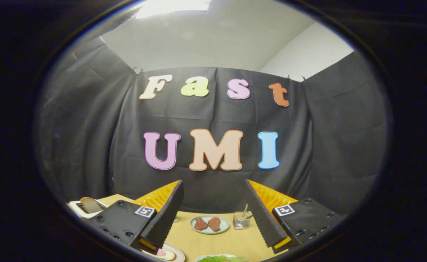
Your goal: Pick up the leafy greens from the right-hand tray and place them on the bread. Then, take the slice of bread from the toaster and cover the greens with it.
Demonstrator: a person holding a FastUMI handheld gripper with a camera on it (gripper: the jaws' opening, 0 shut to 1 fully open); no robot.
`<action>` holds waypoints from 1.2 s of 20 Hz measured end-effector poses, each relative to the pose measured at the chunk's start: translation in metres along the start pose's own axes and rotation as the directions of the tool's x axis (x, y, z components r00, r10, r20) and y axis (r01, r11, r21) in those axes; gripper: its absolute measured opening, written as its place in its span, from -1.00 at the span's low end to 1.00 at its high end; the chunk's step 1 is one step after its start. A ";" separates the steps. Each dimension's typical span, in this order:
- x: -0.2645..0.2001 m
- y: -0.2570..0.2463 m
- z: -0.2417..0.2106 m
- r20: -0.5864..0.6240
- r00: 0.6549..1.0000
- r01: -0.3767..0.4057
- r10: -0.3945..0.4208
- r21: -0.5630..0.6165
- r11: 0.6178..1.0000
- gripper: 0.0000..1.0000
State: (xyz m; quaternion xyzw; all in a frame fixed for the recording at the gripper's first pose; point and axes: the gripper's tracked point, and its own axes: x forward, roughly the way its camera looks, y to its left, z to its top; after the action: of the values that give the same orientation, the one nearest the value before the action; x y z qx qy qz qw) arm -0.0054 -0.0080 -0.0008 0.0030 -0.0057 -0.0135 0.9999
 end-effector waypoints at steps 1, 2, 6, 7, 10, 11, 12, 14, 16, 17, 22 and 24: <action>-0.001 0.000 -0.003 -0.007 1.000 -0.004 0.004 -0.001 1.000 1.00; -0.002 -0.002 -0.007 -0.015 1.000 -0.007 0.007 -0.003 1.000 1.00; 0.000 -0.015 -0.019 -0.030 0.999 -0.026 0.025 -0.038 0.999 1.00; 0.001 -0.017 -0.023 -0.041 0.998 -0.042 0.039 -0.057 0.997 1.00; 0.005 -0.023 -0.033 -0.063 0.995 -0.086 0.080 -0.099 0.991 1.00; 0.007 -0.025 -0.035 -0.066 0.993 -0.100 0.093 -0.109 0.989 1.00; 0.010 -0.026 -0.038 -0.074 0.991 -0.120 0.112 -0.117 0.986 1.00; 0.015 -0.026 -0.053 -0.115 0.981 -0.172 0.158 -0.132 0.976 1.00; 0.018 -0.024 -0.074 -0.177 0.962 -0.236 0.209 -0.150 0.960 1.00; 0.020 -0.024 -0.082 -0.205 0.951 -0.267 0.232 -0.168 0.949 1.00; 0.020 -0.017 -0.134 -0.346 0.868 -0.433 0.355 -0.182 0.883 1.00; 0.017 -0.015 -0.158 -0.418 0.817 -0.502 0.396 -0.179 0.846 1.00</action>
State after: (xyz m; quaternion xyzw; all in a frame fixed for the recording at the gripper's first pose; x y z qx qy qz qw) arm 0.0131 -0.0225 -0.1586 -0.1380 0.1815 0.2252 0.9472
